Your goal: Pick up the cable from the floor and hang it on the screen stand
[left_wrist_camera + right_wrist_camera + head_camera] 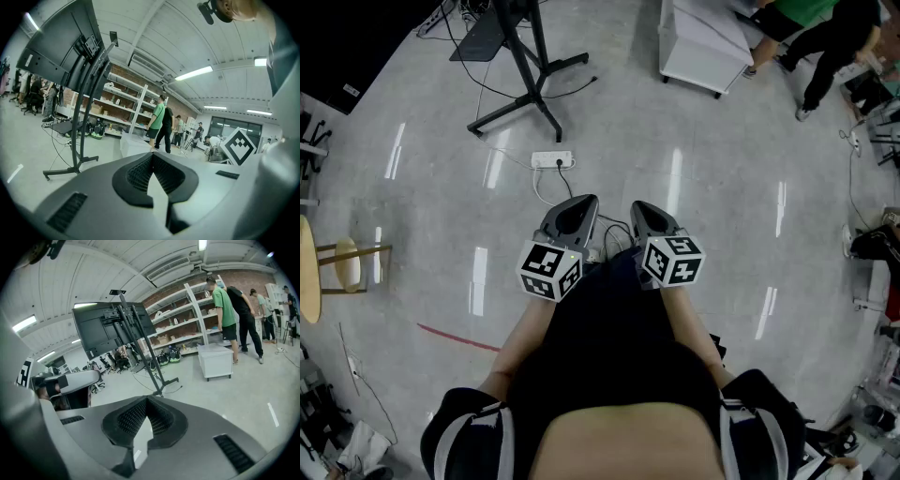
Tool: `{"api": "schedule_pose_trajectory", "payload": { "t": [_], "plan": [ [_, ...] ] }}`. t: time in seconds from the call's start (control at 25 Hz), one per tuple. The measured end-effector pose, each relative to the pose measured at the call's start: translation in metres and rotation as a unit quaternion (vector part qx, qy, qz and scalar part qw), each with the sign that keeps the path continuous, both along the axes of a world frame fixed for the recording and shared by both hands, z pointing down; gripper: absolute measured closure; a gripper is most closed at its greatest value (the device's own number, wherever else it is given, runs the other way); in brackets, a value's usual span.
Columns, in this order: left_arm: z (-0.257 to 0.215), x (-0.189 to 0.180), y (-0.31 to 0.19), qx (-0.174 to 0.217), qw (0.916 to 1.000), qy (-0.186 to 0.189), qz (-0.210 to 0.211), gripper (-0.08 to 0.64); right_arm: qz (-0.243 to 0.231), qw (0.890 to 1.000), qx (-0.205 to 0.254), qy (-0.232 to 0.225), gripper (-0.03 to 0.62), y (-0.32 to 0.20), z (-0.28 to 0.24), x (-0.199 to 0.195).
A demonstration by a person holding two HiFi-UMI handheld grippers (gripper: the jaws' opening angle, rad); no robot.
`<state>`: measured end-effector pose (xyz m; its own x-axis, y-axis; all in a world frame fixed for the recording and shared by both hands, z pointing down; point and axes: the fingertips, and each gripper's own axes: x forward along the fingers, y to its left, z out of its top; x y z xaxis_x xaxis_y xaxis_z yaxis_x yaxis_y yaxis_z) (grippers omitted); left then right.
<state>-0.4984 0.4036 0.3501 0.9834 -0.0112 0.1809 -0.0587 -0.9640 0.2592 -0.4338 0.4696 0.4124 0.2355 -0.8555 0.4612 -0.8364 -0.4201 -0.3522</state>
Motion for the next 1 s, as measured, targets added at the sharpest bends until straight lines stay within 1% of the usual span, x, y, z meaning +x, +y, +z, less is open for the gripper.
{"api": "schedule_pose_trajectory", "payload": {
  "t": [0.12, 0.24, 0.4, 0.52, 0.6, 0.76, 1.0],
  "plan": [
    [-0.002, -0.013, 0.009, -0.006, 1.0000, 0.006, -0.003, 0.552, -0.005, 1.000, 0.000, -0.004, 0.568, 0.010, -0.003, -0.017],
    [0.002, -0.020, 0.012, -0.015, 0.9998, 0.007, -0.005, 0.552, -0.007, 1.000, -0.002, 0.004, 0.568, 0.013, -0.005, -0.024],
    [0.002, -0.022, 0.013, -0.022, 0.9996, 0.010, -0.016, 0.552, -0.004, 1.000, 0.005, 0.017, 0.568, 0.018, -0.016, -0.020],
    [-0.001, -0.018, 0.013, -0.022, 0.9994, 0.015, -0.022, 0.552, 0.003, 0.999, 0.010, 0.040, 0.566, 0.022, -0.026, -0.009],
    [-0.001, -0.013, 0.012, -0.020, 0.9994, 0.013, -0.024, 0.552, 0.005, 0.999, 0.019, 0.048, 0.566, 0.021, -0.030, 0.001],
    [0.004, 0.002, 0.008, -0.015, 0.9996, 0.006, -0.025, 0.552, 0.003, 0.999, 0.038, 0.035, 0.566, 0.017, -0.028, 0.017],
    [0.000, 0.048, -0.019, -0.006, 0.9991, 0.001, -0.041, 0.552, -0.020, 0.998, 0.047, 0.026, 0.566, -0.015, -0.028, 0.059]
  ]
}}
